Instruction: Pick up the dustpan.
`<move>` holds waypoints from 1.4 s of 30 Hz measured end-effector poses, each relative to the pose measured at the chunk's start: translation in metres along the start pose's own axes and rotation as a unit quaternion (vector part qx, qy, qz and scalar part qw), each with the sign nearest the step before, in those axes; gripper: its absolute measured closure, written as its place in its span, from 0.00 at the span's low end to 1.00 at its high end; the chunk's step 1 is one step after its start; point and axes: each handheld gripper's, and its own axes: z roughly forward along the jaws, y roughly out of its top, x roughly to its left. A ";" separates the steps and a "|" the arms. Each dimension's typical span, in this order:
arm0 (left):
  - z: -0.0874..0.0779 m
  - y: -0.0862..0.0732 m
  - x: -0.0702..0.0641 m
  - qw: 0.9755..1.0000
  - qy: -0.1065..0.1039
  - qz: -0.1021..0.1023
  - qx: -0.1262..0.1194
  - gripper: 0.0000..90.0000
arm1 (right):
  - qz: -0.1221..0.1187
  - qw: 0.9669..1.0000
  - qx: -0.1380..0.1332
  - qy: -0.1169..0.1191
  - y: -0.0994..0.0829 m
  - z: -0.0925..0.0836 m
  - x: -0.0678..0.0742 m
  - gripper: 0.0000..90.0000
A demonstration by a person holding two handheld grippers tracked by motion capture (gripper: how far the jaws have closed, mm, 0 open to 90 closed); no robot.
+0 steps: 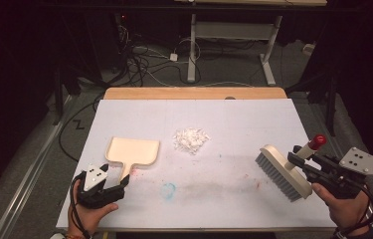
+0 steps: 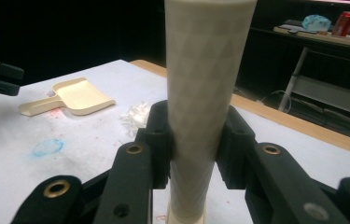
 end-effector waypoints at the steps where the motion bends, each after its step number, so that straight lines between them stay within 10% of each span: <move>1: 0.002 -0.001 0.002 1.000 0.001 -0.013 0.011 0.25 | 0.000 1.000 -0.001 0.001 0.001 0.001 0.001 0.78; 8: 0.017 -0.002 0.015 0.993 0.004 -0.066 0.094 0.24 | -0.002 1.000 0.004 0.011 0.002 0.007 0.002 0.78; 12: 0.034 0.001 0.020 0.989 -0.037 -0.092 0.109 0.24 | 0.002 1.000 0.012 0.015 0.001 0.012 0.001 0.78; 25: 0.081 0.020 0.016 0.988 0.001 -0.057 0.142 0.35 | -0.002 1.000 0.016 0.011 -0.001 0.016 -0.001 0.78; 34: 0.086 0.026 0.029 0.987 0.005 -0.057 0.151 0.70 | 0.001 1.000 0.019 0.014 -0.001 0.021 -0.002 0.78; 42: 0.085 0.028 0.030 0.987 0.002 -0.040 0.154 0.70 | 0.000 1.000 0.021 0.014 -0.002 0.021 0.000 0.78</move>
